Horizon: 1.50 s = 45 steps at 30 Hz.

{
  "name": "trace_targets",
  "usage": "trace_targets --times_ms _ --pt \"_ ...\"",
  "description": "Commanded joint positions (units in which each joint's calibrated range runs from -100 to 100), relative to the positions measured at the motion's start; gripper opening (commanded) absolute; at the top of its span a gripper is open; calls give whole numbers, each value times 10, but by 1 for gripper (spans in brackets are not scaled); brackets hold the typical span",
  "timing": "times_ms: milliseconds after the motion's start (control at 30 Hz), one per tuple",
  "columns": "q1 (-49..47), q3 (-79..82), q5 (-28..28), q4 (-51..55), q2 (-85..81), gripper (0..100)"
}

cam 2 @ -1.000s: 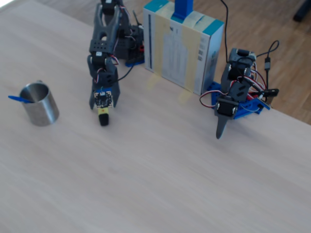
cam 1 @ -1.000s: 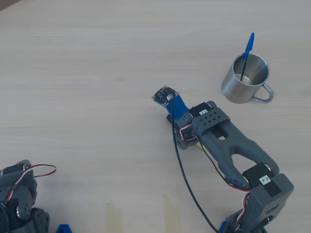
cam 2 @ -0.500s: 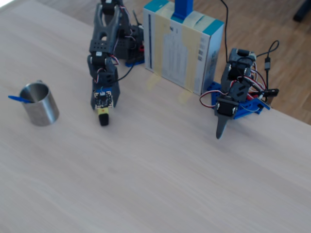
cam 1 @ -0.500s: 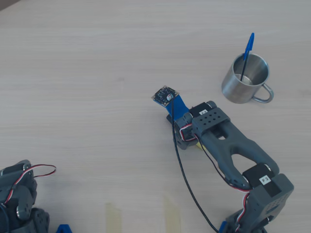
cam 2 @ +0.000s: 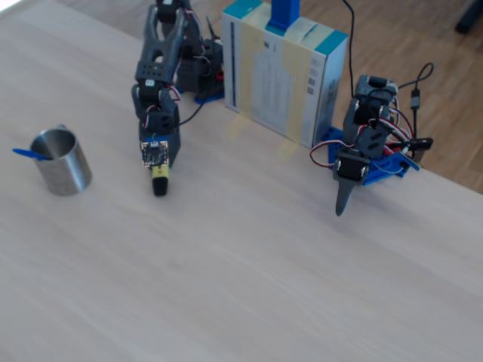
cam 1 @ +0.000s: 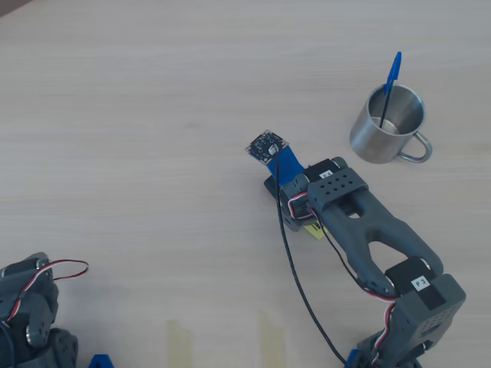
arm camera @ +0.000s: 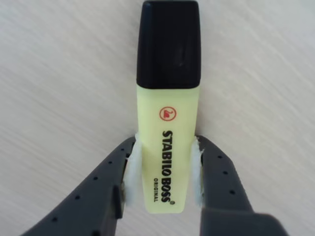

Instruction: Grab the yellow pen and put it in the silver cup.

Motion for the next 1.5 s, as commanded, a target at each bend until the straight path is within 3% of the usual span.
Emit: trace_targets --times_ms 0,567,667,1467 --pt "1 -9 -1 0 -4 13" --pt "0 -9 0 4 -6 13" --pt "0 -9 1 4 -8 9" --pt "0 71 -3 -2 -125 7"
